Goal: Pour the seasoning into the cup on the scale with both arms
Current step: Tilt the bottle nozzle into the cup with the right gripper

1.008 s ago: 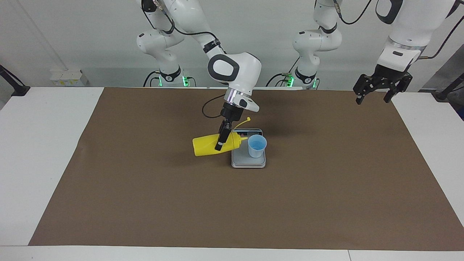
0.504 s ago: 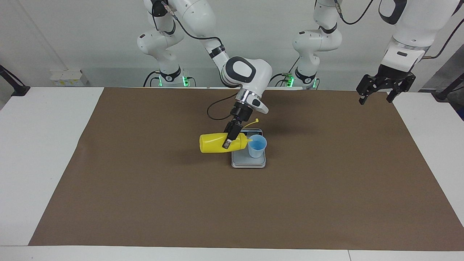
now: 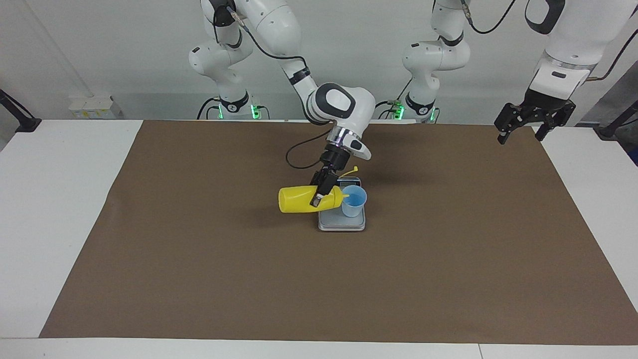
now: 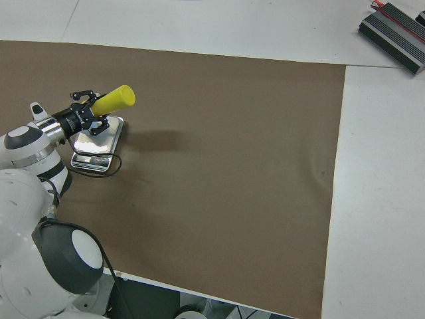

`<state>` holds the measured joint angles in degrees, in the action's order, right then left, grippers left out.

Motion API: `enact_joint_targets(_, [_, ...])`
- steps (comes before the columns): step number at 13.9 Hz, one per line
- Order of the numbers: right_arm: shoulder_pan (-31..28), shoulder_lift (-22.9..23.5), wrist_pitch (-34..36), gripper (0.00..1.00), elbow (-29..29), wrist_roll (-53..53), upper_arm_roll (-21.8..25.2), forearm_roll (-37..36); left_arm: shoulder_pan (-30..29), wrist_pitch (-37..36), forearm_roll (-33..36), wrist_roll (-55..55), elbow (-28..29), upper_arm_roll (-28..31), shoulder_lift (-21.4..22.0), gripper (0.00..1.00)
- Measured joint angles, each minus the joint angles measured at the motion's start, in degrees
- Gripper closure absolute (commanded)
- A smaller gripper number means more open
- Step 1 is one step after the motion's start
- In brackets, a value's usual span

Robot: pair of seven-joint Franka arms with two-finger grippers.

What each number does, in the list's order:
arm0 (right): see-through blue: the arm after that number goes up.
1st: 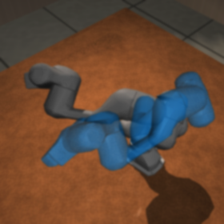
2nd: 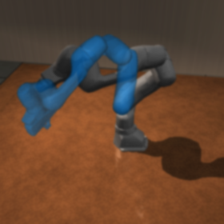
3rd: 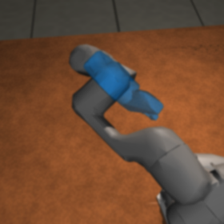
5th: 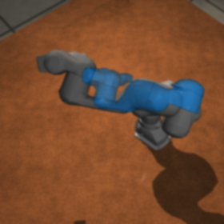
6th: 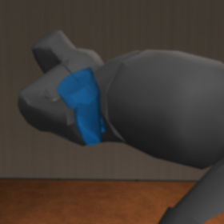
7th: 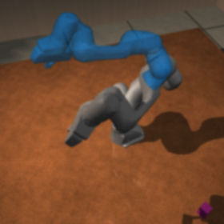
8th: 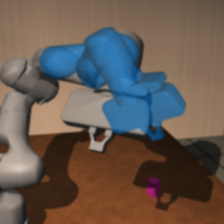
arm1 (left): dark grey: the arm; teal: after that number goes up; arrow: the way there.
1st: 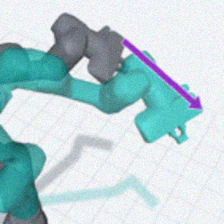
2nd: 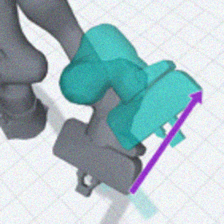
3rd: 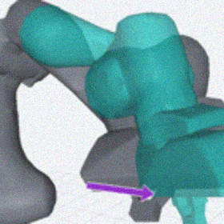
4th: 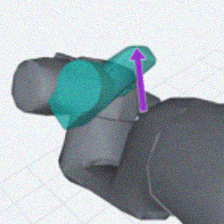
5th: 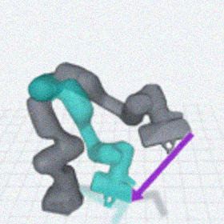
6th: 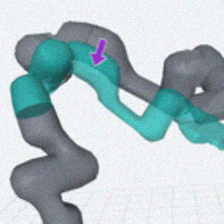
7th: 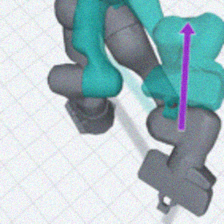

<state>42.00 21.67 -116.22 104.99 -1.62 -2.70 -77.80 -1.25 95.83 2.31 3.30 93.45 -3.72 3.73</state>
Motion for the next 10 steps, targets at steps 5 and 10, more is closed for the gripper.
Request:
enact_joint_targets(5, [-0.1, 0.0, 0.0, 0.95, 0.0, 0.5, 0.0, -0.1, 0.0, 0.0, 0.0, 0.0, 0.0, 0.0, 0.0, 0.0])
enact_joint_targets(10, [0.0, 0.0, 0.4, 0.95, -0.1, 2.5, 0.0, -0.1, 0.0, 0.0, 0.0, 0.0, 0.0, 0.0, 0.0, 0.0])
